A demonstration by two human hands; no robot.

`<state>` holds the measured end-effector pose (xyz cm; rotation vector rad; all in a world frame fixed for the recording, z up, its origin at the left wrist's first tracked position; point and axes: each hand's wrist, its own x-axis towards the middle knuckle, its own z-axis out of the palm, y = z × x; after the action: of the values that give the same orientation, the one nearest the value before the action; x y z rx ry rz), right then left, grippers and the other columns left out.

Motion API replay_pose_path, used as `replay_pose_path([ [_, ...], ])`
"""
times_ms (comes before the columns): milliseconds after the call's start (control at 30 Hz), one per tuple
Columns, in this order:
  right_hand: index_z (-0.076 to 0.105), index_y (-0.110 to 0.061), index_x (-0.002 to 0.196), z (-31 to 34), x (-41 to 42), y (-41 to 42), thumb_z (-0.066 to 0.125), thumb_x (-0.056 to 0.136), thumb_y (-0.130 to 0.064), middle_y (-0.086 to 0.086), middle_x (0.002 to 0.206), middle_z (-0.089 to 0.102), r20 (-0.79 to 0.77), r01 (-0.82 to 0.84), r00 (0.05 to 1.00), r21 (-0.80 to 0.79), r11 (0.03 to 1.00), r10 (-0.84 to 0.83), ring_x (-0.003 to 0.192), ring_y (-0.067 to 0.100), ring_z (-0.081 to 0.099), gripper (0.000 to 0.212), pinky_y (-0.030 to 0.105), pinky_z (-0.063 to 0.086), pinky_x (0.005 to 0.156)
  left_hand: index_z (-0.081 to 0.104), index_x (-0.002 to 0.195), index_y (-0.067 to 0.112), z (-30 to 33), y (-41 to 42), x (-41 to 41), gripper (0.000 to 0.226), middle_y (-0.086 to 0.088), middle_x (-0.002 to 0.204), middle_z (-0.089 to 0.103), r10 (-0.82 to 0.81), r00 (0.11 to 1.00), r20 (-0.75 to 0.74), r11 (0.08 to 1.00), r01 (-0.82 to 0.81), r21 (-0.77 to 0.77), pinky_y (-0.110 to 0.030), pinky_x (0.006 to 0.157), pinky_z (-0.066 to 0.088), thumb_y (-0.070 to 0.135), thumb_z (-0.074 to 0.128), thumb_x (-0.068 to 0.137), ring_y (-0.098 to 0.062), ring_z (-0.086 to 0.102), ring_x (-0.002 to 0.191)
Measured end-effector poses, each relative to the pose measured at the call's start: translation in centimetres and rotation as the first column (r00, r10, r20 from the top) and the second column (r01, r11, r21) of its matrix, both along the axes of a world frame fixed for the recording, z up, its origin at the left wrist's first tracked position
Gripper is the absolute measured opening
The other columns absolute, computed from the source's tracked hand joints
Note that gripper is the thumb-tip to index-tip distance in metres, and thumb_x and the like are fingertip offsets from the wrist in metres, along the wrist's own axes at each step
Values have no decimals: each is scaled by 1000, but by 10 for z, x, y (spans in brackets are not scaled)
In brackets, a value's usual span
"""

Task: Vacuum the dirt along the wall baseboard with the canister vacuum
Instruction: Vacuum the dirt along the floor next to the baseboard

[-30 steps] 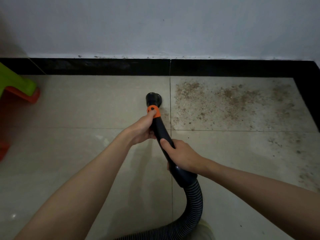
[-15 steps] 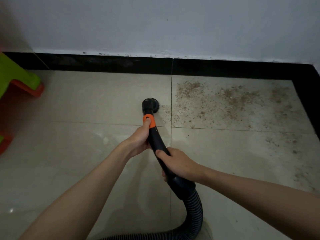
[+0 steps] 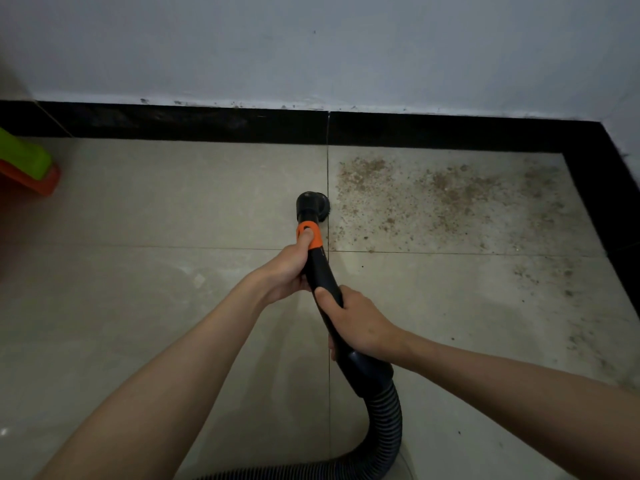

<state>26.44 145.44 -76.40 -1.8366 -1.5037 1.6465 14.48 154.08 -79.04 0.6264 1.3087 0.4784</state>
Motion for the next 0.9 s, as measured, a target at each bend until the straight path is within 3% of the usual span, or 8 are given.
replay_pose_path([
  [133, 46, -13, 90, 4, -2, 1, 36, 101, -47, 4, 57, 63, -58, -53, 997, -60, 997, 49, 44, 18, 62, 37, 27, 52, 50, 49, 93, 14, 0, -3, -16, 37, -5, 81, 54, 31, 999, 18, 1000, -31, -6, -28, 62, 53, 48, 36, 98, -16, 57, 73],
  [300, 45, -15, 86, 8, -16, -10, 36, 99, -50, 2, 54, 63, -22, -80, 997, -72, 994, 79, 43, 19, 62, 39, 24, 50, 49, 50, 93, 13, 0, -13, -37, 35, -4, 75, 55, 28, 1000, 7, 999, -27, -18, -26, 52, 51, 46, 39, 97, -14, 58, 64],
  [433, 46, -16, 87, 12, -22, -16, 35, 98, -52, 6, 60, 66, 21, -65, 998, -77, 995, 66, 43, 15, 62, 40, 27, 52, 56, 50, 91, 13, 3, -17, -34, 37, -3, 76, 53, 16, 1000, 2, 1000, -16, -23, -27, 54, 52, 47, 38, 97, -14, 57, 65],
  [633, 46, -15, 86, 20, -12, -30, 35, 99, -50, 7, 61, 65, 41, -11, 999, -93, 996, 15, 43, 15, 61, 39, 26, 51, 52, 49, 88, 12, 8, -25, -18, 37, -4, 73, 53, -56, 998, 11, 998, 56, -30, -27, 52, 51, 46, 36, 97, -14, 56, 63],
  [900, 49, -11, 88, 29, -9, -41, 35, 100, -49, 6, 58, 65, -9, -41, 999, -139, 990, 40, 45, 18, 63, 41, 24, 50, 50, 47, 85, 12, 3, -38, -23, 36, 2, 50, 57, -29, 997, 78, 997, 34, -71, -22, 47, 50, 45, 37, 97, -9, 58, 46],
])
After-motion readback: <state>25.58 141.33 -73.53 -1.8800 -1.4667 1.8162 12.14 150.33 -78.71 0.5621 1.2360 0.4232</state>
